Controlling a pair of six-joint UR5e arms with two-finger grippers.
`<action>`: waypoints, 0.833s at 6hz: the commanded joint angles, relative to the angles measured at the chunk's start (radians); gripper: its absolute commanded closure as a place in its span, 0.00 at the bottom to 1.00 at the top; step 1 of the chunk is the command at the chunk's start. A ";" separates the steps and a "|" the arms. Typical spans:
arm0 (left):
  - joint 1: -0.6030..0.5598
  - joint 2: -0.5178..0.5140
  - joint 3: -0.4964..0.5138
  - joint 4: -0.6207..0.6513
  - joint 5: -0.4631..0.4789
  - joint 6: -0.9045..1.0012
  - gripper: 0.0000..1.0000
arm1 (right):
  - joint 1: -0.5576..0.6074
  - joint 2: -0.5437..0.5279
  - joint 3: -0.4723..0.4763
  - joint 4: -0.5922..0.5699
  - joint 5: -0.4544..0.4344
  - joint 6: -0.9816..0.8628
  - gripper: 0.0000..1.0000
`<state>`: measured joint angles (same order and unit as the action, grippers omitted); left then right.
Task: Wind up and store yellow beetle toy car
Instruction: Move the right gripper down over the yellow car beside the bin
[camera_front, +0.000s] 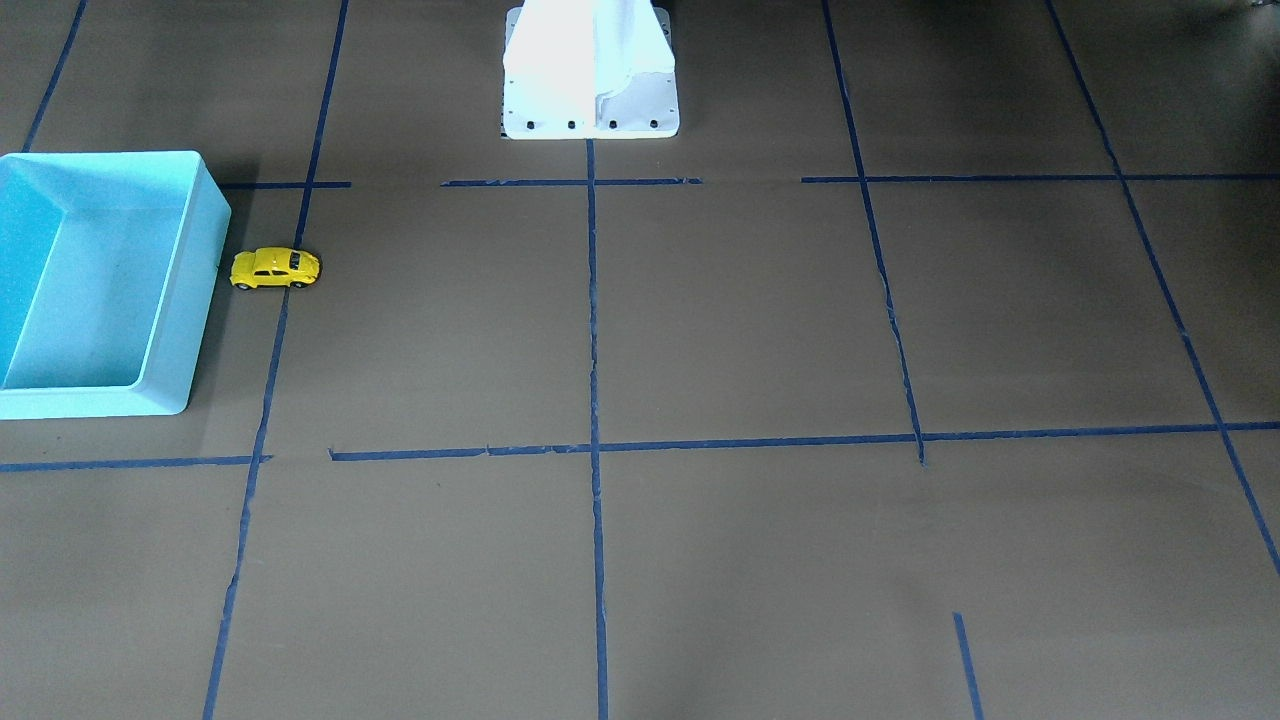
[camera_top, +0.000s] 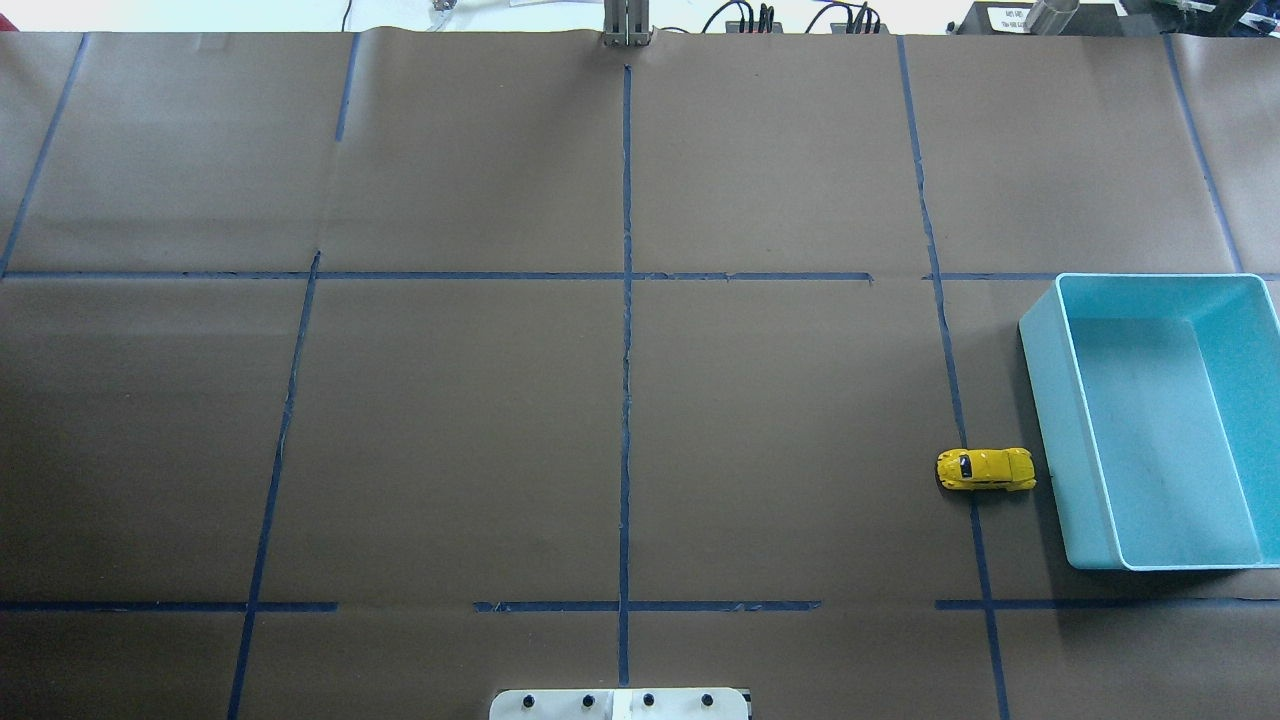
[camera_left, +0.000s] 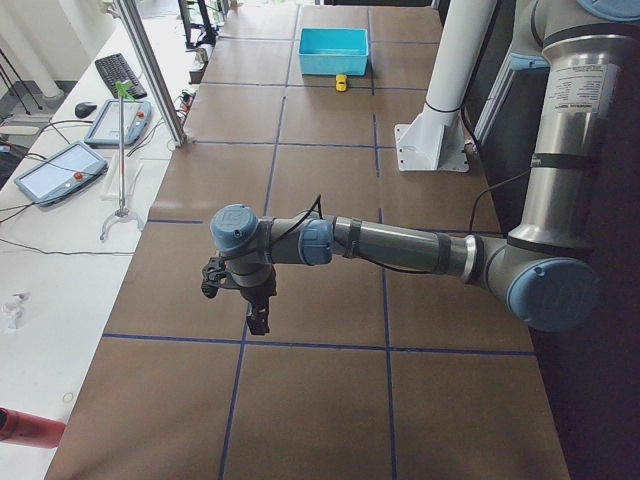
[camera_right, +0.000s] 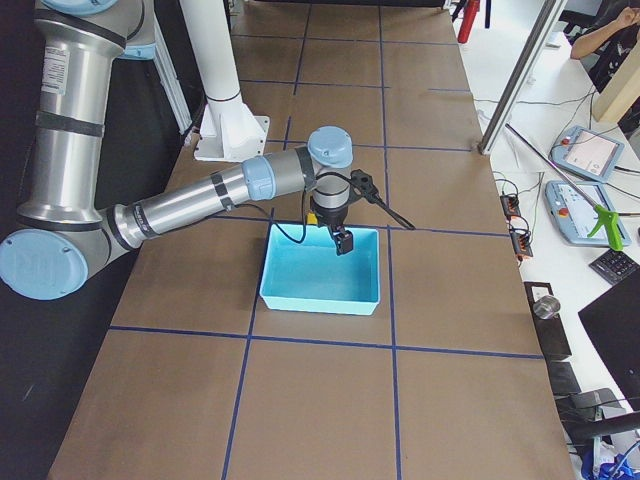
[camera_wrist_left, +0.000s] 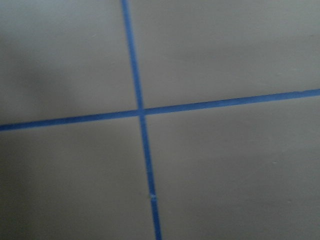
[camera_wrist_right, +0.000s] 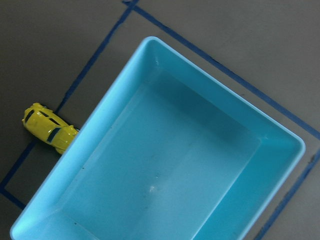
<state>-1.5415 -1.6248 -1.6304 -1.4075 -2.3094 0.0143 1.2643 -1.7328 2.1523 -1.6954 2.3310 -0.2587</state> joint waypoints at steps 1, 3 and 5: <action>-0.049 0.066 0.004 0.004 -0.001 0.001 0.00 | -0.243 0.095 -0.002 0.032 -0.126 -0.093 0.00; -0.051 0.109 0.004 -0.010 -0.025 0.003 0.00 | -0.452 0.201 -0.006 0.043 -0.292 -0.105 0.00; -0.049 0.132 -0.022 -0.013 -0.088 0.004 0.00 | -0.567 0.239 -0.069 0.048 -0.349 -0.114 0.00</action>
<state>-1.5916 -1.5034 -1.6407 -1.4175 -2.3606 0.0172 0.7540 -1.5066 2.1169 -1.6503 2.0111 -0.3671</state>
